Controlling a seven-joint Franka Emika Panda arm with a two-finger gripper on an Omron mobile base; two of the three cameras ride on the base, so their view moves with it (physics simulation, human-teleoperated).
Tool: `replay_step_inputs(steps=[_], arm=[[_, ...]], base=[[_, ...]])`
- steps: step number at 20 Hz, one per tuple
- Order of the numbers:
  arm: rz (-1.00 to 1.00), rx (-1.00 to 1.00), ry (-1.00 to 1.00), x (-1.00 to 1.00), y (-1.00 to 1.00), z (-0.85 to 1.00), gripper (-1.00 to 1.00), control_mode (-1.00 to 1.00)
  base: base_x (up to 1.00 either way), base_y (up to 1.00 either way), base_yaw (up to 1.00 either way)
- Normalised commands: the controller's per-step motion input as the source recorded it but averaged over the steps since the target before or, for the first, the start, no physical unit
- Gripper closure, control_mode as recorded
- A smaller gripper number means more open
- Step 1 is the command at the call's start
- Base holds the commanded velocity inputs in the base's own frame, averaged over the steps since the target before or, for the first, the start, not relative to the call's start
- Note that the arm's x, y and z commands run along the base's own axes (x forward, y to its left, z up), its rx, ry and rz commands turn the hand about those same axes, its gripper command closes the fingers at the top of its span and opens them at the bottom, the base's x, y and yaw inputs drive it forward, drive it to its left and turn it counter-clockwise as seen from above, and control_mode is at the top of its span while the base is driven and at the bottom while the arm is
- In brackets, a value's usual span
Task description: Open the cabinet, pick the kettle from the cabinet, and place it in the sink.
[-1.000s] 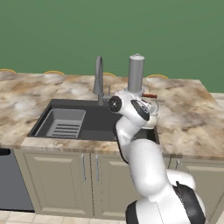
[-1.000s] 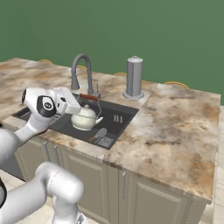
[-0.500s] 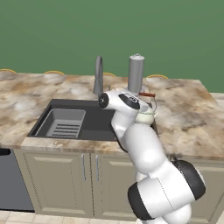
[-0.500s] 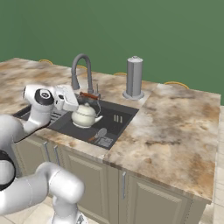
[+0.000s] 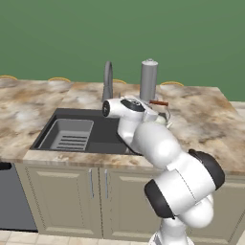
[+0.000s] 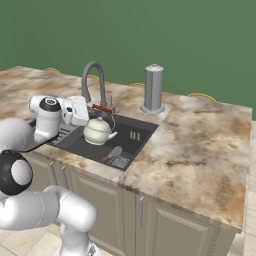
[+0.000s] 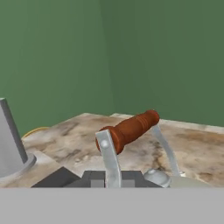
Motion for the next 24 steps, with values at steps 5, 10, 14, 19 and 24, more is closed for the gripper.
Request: replay_step_inputs(steps=[5, 10, 14, 19, 24], arm=[[-0.02, 0.00, 0.00, 0.13, -0.07, -0.07, 1.00, -1.00], [0.00, 0.00, 0.00, 0.03, -0.12, -0.06, 1.00, -1.00], [0.01, 0.00, 0.04, 0.07, -0.10, -0.07, 1.00, -1.00], [0.08, -0.01, 0.04, 0.14, -0.13, -0.10, 1.00, -1.00], [0.13, -0.01, 0.14, 0.23, -0.09, -0.10, 1.00, -1.00]], base=[[0.00, 0.00, 0.00], [0.00, 0.00, 0.00], [0.00, 0.00, 0.00], [0.00, 0.00, 0.00], [0.00, 0.00, 0.00]])
